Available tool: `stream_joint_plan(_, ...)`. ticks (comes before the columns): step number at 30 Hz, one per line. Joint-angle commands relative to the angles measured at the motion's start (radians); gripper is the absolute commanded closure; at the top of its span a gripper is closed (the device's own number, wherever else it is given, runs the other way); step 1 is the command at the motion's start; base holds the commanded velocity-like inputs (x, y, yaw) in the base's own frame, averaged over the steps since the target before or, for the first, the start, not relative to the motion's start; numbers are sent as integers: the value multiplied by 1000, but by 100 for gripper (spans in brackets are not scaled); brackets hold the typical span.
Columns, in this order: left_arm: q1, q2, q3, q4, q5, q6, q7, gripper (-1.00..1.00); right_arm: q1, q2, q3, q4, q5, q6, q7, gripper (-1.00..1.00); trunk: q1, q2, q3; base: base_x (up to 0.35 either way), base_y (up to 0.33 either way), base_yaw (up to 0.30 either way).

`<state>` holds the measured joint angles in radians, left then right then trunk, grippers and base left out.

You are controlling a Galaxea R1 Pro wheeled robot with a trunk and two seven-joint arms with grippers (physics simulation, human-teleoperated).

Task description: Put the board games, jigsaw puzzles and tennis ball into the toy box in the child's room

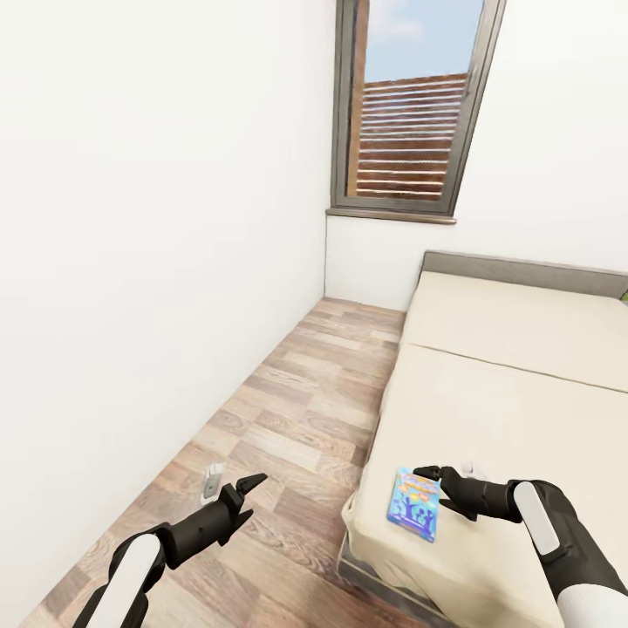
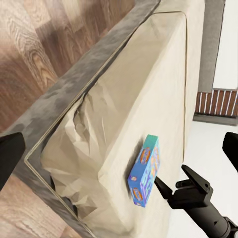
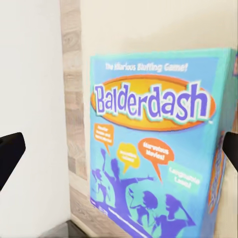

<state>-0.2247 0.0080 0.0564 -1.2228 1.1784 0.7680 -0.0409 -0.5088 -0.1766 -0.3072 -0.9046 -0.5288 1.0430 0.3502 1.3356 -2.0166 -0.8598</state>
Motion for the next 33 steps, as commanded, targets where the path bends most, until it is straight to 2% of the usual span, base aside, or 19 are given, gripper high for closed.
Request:
stream_joint_plan(1, -1, 0, 2, 1, -2, 5, -4, -100, 0, 0, -3, 0, 8, 4, 11, -100, 0, 0, -1, 0, 0, 177)
stream_joint_plan(10, -1, 0, 2, 0, 0, 5, -5, -100, 0, 0, -3, 0, 7, 4, 14, -100, 0, 0, -1, 0, 0, 90)
stream_joint_plan(33, -1, 2, 3, 1, 6, 3, -6, -100, 0, 0, -3, 0, 4, 4, 12, -100, 0, 0, 0, 0, 0, 21)
